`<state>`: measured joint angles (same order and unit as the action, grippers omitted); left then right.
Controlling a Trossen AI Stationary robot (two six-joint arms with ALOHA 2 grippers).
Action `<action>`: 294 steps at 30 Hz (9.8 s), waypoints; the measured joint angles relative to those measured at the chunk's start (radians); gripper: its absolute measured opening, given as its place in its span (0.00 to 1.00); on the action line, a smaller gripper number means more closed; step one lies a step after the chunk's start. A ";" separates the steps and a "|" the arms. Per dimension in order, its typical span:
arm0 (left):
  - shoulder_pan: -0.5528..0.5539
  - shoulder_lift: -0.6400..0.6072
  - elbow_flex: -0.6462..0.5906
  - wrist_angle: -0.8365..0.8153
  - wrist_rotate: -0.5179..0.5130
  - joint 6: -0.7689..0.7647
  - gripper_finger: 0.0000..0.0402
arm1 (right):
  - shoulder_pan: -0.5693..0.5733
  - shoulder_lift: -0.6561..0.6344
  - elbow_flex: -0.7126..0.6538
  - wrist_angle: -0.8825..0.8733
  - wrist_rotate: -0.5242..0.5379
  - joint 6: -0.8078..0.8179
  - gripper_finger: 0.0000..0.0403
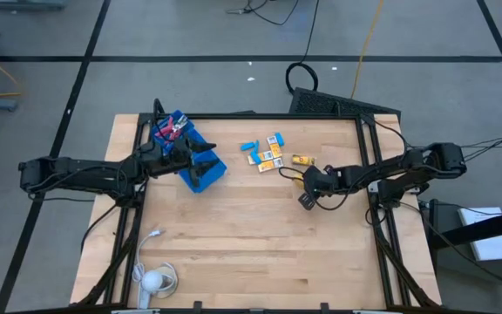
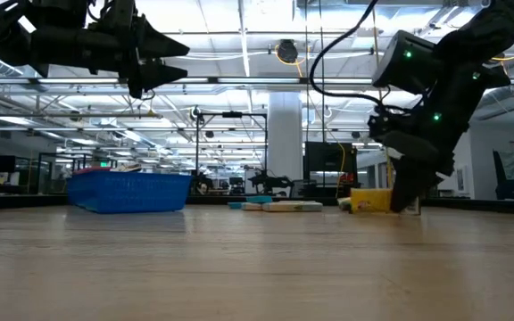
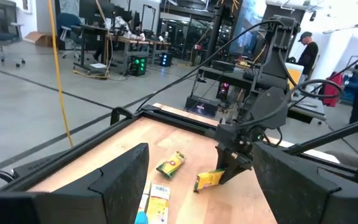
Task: Pick & Place School Supplies
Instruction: Put the yellow crayon box into the middle blue bin
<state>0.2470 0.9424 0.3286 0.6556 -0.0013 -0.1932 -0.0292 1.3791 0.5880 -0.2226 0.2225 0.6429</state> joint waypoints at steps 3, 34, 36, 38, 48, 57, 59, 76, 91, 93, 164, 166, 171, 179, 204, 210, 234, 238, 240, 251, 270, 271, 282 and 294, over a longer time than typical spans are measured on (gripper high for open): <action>0.000 0.000 0.000 0.000 0.000 -0.011 0.71 | 0.006 0.000 0.000 0.089 0.000 -0.071 0.08; -0.209 0.493 0.391 -0.167 0.110 0.056 0.71 | 0.103 -0.011 0.001 0.756 -0.224 -0.550 0.09; -0.226 0.534 0.449 -0.200 0.136 0.072 0.71 | 0.103 -0.011 0.001 0.754 -0.225 -0.546 0.09; -0.242 0.571 0.496 -0.224 0.141 0.095 0.71 | 0.103 -0.011 0.001 0.748 -0.225 -0.546 0.09; -0.252 0.694 0.610 -0.289 0.131 0.120 0.71 | 0.103 -0.011 0.001 0.748 -0.225 -0.551 0.09; -0.240 0.697 0.615 -0.288 0.132 0.111 0.71 | 0.103 -0.011 0.001 0.745 -0.224 -0.553 0.09; -0.241 0.697 0.615 -0.292 0.132 0.113 0.69 | 0.103 -0.011 0.001 0.743 -0.224 -0.553 0.09; -0.238 0.697 0.614 -0.286 0.122 0.109 0.20 | 0.103 -0.011 0.001 0.745 -0.224 -0.506 0.13; -0.242 0.557 0.613 -0.418 -0.020 0.116 0.10 | 0.102 -0.011 0.003 0.753 -0.218 -0.493 0.34; -0.243 0.505 0.613 -0.492 -0.099 0.117 0.09 | 0.103 -0.011 0.001 0.739 -0.227 -0.474 0.35; 0.056 0.327 0.447 -1.466 -0.717 -0.391 0.43 | 0.103 -0.011 0.001 0.711 -0.228 -0.472 0.35; 0.056 0.327 0.447 -1.466 -0.717 -0.387 0.47 | 0.103 -0.011 0.001 0.711 -0.228 -0.472 0.35; 0.056 0.313 0.447 -1.466 -0.717 -0.385 0.54 | 0.103 -0.011 0.001 0.710 -0.228 -0.472 0.35; 0.044 0.193 0.447 -1.432 -0.724 -0.390 0.55 | 0.103 -0.011 0.001 0.703 -0.227 -0.472 0.35; -0.221 -0.029 0.137 -0.075 -0.401 0.238 0.56 | -0.337 -0.110 0.001 0.170 -0.086 -0.644 0.37; -0.222 -0.029 0.134 -0.010 -0.362 0.241 0.56 | -0.483 -0.105 0.001 0.146 -0.242 -0.770 0.50; -0.212 -0.029 0.134 -0.010 -0.365 0.212 0.56 | -0.488 0.063 0.001 0.108 -0.250 -0.777 0.44; -0.212 -0.029 0.134 -0.011 -0.365 0.208 0.56 | -0.464 0.029 0.000 0.073 -0.253 -0.761 0.35; -0.212 -0.028 0.134 -0.018 -0.365 0.193 0.56 | -0.451 0.014 -0.002 0.060 -0.254 -0.759 0.31; -0.212 -0.028 0.134 -0.026 -0.364 0.140 0.56 | -0.339 -0.022 -0.002 0.107 -0.254 -0.708 0.18; -0.212 0.248 0.153 -0.026 -0.247 -0.430 0.56 | 0.062 -0.038 0.000 0.616 0.094 -0.861 0.20; -0.212 0.266 0.164 -0.026 -0.222 -0.446 0.56 | 0.076 -0.038 0.000 0.628 0.127 -0.885 0.20; -0.232 0.523 0.431 -0.169 -0.171 -0.426 0.56 | 0.123 -0.038 0.000 0.667 0.229 -0.993 0.20; -0.232 0.662 0.534 -0.212 -0.172 -0.438 0.56 | 0.123 -0.038 0.000 0.660 0.276 -0.996 0.20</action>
<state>0.0151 1.6046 0.8625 0.4432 -0.1730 -0.6310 0.0937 1.3411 0.5880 0.4373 0.4980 -0.3527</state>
